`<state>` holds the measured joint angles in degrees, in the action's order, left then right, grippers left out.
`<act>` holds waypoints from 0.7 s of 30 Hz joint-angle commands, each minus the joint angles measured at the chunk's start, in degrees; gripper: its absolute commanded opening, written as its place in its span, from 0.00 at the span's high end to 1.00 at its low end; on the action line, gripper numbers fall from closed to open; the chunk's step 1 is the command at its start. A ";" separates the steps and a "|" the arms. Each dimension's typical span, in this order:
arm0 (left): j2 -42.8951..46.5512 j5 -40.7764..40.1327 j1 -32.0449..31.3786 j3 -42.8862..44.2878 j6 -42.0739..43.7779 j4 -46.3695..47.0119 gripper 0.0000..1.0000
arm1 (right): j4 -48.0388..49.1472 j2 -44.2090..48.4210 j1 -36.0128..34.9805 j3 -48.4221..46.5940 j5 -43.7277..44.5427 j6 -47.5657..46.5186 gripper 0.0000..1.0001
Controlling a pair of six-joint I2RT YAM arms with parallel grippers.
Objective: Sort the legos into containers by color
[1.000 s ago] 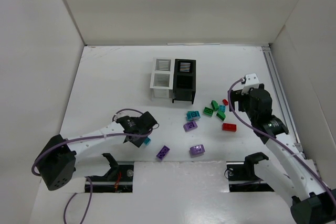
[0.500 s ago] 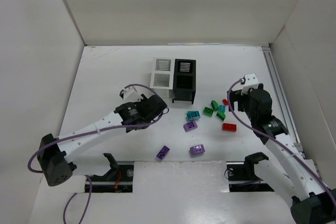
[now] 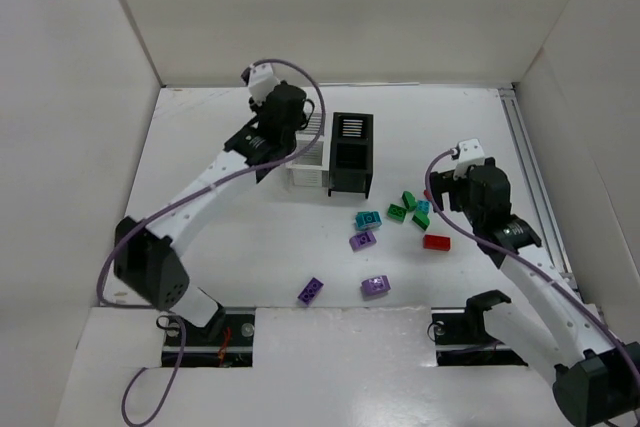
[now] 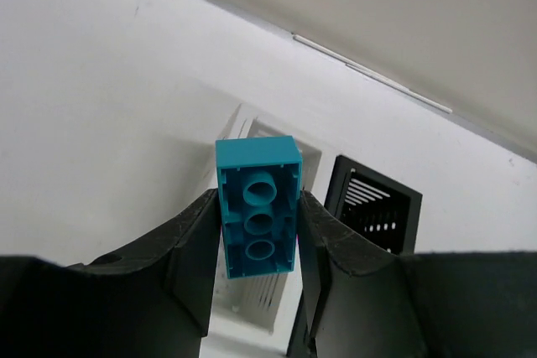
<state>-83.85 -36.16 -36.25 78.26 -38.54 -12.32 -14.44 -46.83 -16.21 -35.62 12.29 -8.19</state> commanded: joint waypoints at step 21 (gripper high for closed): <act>-28.57 11.37 6.98 22.12 12.88 5.72 0.79 | 3.80 -7.75 -7.59 -3.66 3.43 -3.94 0.00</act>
<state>-116.77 -26.17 -28.91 102.69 -24.75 -8.29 -13.28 -54.68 -21.10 -35.83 13.72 -11.14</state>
